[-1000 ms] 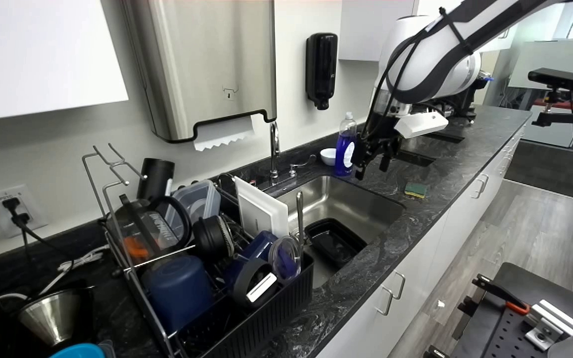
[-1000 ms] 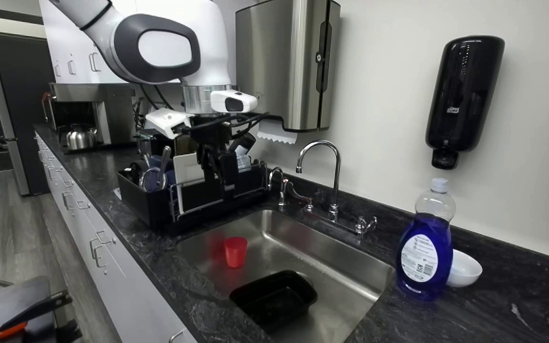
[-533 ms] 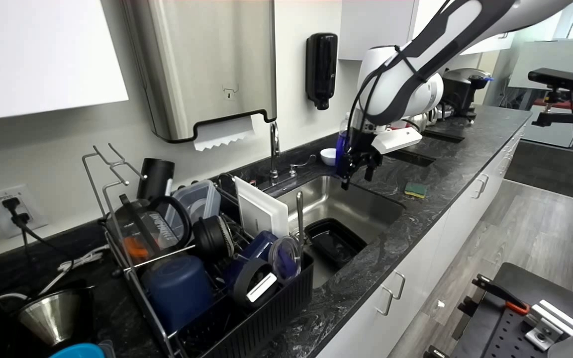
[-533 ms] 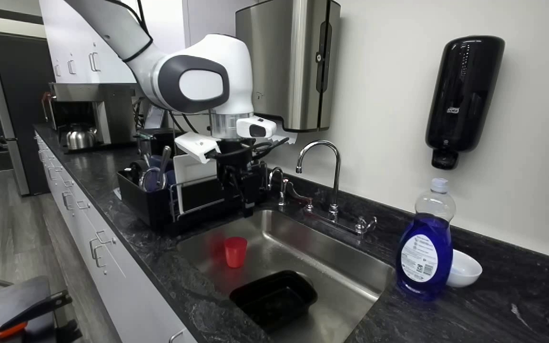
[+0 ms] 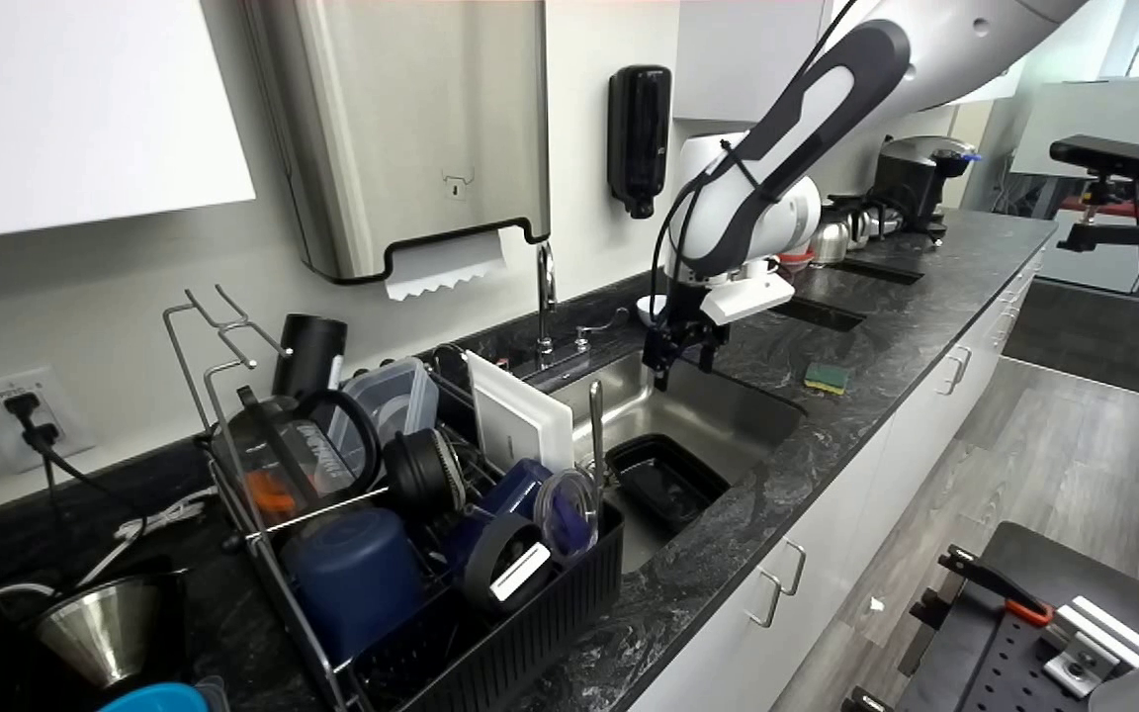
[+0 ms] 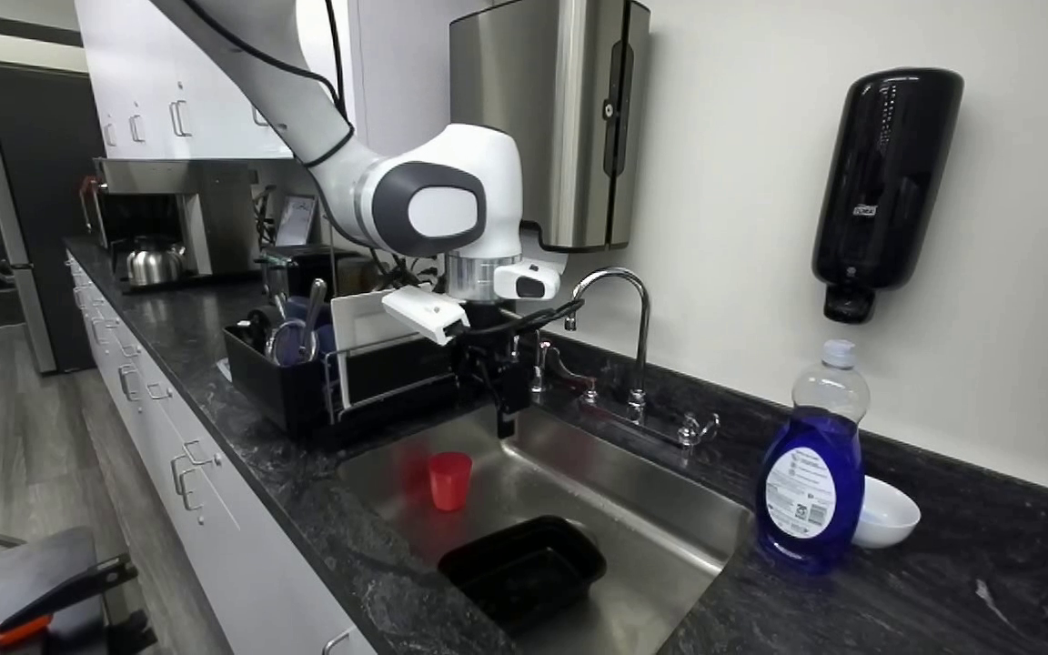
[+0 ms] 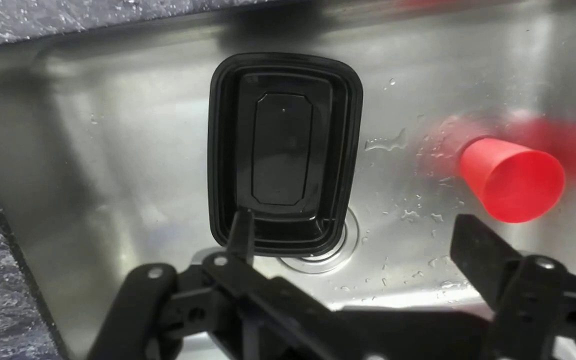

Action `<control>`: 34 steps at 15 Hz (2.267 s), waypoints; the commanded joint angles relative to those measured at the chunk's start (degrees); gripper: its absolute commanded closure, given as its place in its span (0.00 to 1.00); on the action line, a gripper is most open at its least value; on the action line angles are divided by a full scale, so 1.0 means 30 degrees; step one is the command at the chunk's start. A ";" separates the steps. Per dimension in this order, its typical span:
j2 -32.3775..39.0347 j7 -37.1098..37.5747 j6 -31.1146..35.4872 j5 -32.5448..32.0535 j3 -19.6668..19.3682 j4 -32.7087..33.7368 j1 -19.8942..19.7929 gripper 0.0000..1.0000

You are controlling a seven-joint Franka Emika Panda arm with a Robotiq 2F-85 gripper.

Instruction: Put the black box in the sink on the dish rack

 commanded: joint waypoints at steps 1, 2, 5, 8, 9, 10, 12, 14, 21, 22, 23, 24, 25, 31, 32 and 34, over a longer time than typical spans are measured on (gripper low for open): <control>0.1072 -0.0122 -0.0347 -0.0302 0.0182 0.0825 -0.0101 0.00; 0.1327 -0.0143 -0.0302 -0.0297 0.0221 0.0895 -0.0086 0.00; 0.2062 -0.0037 -0.0290 -0.0242 0.0329 0.1133 -0.0043 0.00; 0.1963 0.0054 -0.0080 -0.0081 0.0391 0.0840 -0.0072 0.00; 0.1965 0.0052 -0.0113 -0.0079 0.0408 0.0900 -0.0069 0.00; 0.1946 0.0051 -0.0134 -0.0078 0.0414 0.0946 -0.0067 0.00; 0.1933 0.0051 -0.0154 -0.0077 0.0416 0.0956 -0.0067 0.00; 0.1932 0.0051 -0.0163 -0.0077 0.0416 0.0956 -0.0067 0.00; 0.1933 0.0051 -0.0173 -0.0077 0.0417 0.0956 -0.0067 0.00; 0.1932 0.0051 -0.0173 -0.0077 0.0417 0.0956 -0.0067 0.00; 0.1932 0.0051 -0.0174 -0.0077 0.0417 0.0956 -0.0067 0.00; 0.2085 -0.0103 -0.0203 0.0027 0.0483 0.1024 -0.0141 0.00; 0.2303 -0.0040 0.0015 0.0106 0.0487 0.1064 -0.0162 0.00; 0.4346 -0.0139 0.1298 0.0440 0.0603 0.1500 -0.0393 0.00; 0.4756 -0.0154 0.1618 0.0454 0.0630 0.1609 -0.0429 0.00; 0.5592 -0.0159 0.2287 0.0479 0.0695 0.1940 -0.0471 0.00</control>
